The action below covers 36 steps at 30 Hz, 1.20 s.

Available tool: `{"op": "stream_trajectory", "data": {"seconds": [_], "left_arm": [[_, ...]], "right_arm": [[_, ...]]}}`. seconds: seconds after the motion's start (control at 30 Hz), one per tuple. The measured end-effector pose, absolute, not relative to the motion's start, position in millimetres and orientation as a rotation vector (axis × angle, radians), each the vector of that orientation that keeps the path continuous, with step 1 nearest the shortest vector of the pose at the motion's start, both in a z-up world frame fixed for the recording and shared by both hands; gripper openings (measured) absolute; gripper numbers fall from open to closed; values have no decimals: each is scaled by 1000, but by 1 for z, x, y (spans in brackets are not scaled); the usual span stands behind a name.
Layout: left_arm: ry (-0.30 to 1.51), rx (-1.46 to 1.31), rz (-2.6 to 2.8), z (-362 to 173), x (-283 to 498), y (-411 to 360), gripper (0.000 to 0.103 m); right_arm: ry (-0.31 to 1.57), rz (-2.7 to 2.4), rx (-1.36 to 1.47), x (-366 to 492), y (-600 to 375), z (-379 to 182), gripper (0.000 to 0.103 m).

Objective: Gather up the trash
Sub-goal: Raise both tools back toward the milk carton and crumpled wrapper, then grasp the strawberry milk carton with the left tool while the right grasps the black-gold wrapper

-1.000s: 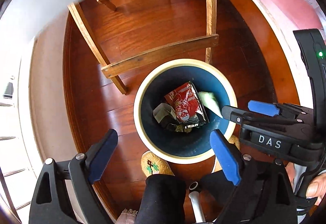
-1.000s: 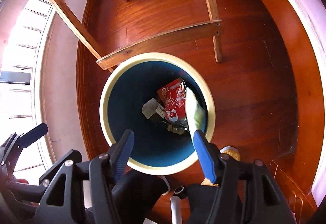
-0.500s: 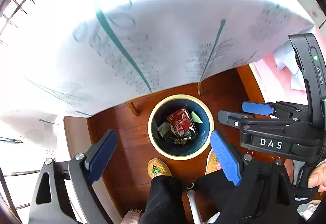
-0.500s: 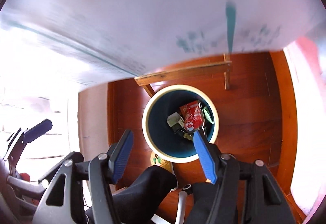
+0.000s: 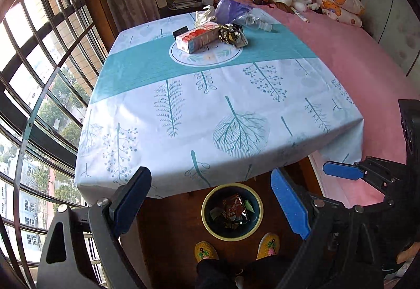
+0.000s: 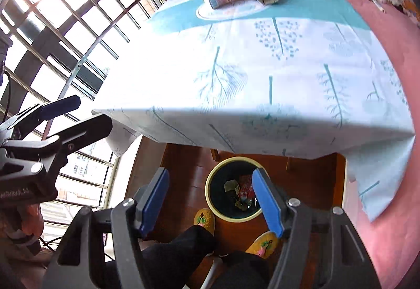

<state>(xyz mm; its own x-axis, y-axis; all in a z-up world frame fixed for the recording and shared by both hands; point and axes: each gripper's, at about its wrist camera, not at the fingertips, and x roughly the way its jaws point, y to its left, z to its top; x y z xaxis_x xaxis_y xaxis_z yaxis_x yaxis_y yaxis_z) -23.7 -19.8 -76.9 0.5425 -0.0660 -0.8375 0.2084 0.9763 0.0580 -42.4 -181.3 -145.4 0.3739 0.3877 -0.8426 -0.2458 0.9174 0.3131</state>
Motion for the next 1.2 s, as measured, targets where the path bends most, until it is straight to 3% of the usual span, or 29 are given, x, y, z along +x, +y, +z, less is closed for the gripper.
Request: {"op": "stream_trajectory", "data": {"seconds": [0.3, 0.63, 0.93, 1.2], "left_arm": [[836, 151, -102, -3, -19, -42, 92], [799, 143, -57, 23, 28, -39, 91], [848, 199, -197, 7, 138, -15, 91], [993, 288, -363, -48, 271, -14, 91]], "right_arm": [[955, 456, 65, -21, -190, -68, 70], [837, 402, -71, 39, -186, -26, 70], [894, 237, -51, 130, -177, -38, 76], [993, 72, 83, 227, -186, -85, 76]]}}
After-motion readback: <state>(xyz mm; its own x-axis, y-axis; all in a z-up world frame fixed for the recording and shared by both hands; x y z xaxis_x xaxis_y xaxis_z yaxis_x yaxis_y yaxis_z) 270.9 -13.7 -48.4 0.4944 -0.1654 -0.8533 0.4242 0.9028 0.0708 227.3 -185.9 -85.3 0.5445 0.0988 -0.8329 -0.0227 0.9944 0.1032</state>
